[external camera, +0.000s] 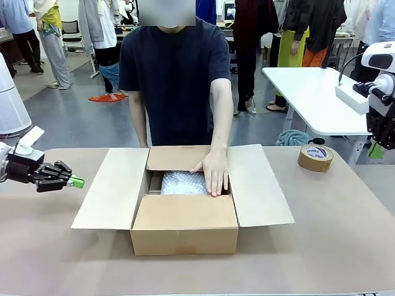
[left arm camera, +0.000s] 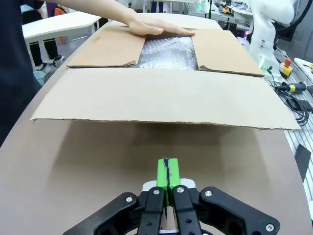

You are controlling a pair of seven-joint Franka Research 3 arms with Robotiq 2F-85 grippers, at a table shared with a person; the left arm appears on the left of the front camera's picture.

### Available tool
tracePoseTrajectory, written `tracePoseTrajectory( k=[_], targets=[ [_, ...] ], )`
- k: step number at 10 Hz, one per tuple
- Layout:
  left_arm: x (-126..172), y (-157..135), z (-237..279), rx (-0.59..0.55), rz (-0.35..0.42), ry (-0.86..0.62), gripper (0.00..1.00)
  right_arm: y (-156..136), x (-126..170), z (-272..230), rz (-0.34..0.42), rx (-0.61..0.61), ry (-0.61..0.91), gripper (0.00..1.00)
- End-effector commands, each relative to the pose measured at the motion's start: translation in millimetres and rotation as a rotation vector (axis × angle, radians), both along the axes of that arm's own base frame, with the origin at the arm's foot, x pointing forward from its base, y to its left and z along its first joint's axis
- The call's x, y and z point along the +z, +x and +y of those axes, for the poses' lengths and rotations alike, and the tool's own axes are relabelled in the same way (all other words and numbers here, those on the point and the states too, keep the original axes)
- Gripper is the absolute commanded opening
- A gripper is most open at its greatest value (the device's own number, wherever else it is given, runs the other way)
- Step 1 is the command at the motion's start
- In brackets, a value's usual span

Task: Wrap the clocks to prevent damage.
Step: Push the right (or left) flap of the Package Box to close it.

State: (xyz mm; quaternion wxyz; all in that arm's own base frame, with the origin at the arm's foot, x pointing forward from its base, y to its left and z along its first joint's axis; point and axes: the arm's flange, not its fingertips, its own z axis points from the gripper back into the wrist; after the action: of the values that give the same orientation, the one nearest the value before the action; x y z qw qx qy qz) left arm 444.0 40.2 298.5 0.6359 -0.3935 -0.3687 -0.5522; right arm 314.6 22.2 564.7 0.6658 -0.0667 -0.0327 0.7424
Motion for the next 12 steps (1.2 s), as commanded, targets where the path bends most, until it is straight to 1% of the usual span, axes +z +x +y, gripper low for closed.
tracePoseTrajectory(
  k=[1,5,6,7,9,10,12],
  targets=[
    [-10.1,9.8,-9.9,-0.014,-0.028,-0.032,0.00,-0.2,-1.6,0.2,0.006,0.018,0.018,0.01],
    [-18.5,11.3,-46.4,-0.100,0.019,-0.072,0.00,-0.2,-1.6,0.2,0.006,0.018,0.018,0.01],
    [-18.5,10.8,-51.8,-0.096,0.015,-0.111,0.00,-0.2,-1.6,0.2,0.006,0.018,0.018,0.01],
    [-15.6,11.6,-50.9,-0.068,0.008,-0.177,0.00,-0.2,-1.6,0.2,0.006,0.018,0.018,0.01],
    [-8.2,15.8,-39.2,-0.003,0.012,-0.346,0.00,-0.2,-1.6,0.2,0.006,0.018,0.018,0.01],
    [-6.7,15.6,-37.5,0.018,0.001,-0.391,0.00,-0.2,-1.6,0.2,0.006,0.018,0.018,0.01],
    [-4.8,17.4,-48.8,-0.010,0.002,-0.399,0.00,-0.2,-1.6,0.2,0.006,0.018,0.018,0.01]
  ],
)
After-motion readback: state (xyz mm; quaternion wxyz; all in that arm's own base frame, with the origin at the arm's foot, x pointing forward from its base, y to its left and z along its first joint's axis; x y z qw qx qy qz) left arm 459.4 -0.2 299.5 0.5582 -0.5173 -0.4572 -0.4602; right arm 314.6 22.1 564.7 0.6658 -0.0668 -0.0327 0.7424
